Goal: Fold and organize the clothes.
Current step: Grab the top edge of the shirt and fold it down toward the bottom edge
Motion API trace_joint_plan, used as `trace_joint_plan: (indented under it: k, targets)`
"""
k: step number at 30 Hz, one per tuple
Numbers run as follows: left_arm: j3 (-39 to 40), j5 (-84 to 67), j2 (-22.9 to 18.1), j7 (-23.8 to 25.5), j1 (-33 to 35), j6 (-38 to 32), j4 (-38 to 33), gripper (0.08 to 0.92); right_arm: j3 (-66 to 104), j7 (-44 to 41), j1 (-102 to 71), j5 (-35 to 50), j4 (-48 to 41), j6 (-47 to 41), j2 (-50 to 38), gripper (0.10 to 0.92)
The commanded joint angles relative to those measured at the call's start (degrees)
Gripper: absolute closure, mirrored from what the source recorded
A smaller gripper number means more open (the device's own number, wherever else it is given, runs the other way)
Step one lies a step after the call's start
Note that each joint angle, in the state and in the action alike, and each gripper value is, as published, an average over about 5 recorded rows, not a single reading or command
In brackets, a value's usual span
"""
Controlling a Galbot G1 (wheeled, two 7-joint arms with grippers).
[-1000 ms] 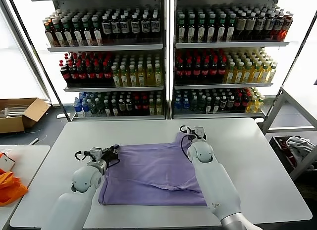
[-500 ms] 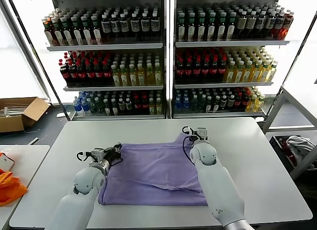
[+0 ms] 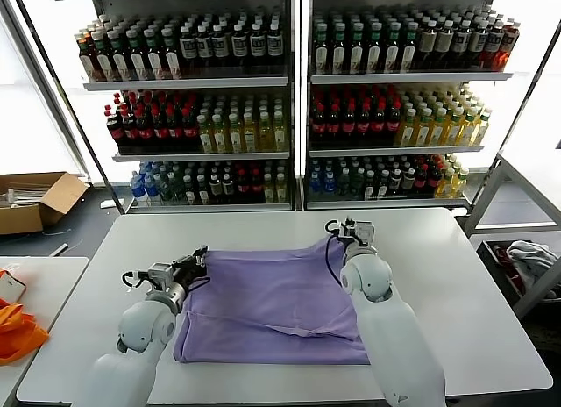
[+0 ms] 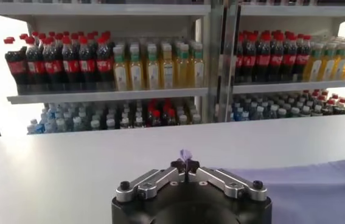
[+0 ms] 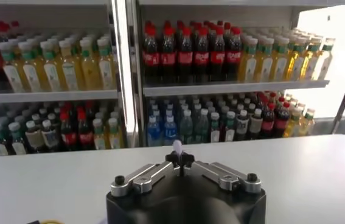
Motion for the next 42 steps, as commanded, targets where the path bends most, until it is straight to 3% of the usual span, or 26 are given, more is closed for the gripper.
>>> trace_joint_plan:
  k: [1, 11, 24, 42]
  targets:
    - [-1.82, 0.15, 0.85, -0.16, 6.94, -0.05, -9.10, 0.916, 0.85, 1.53, -11.82, 0.27, 15.02, -0.09, -1.17, 0.915]
    - [-5.44, 2.42, -0.33, 0.40, 17.40, -0.37, -16.79, 0.916, 3.38, 2.65, -25.43, -0.19, 25.99, -0.04, -0.85, 0.915]
    - [-8.11, 7.18, -3.84, 1.79, 26.40, -2.37, -18.01, 0.916, 6.41, 3.87, -33.12, 0.40, 27.28, 0.49, -0.90, 0.915]
    - [-7.94, 11.00, -4.56, 3.12, 28.31, -2.98, -17.85, 0.916, 5.89, 2.51, -35.86, -1.42, 24.42, 1.52, -1.51, 0.915]
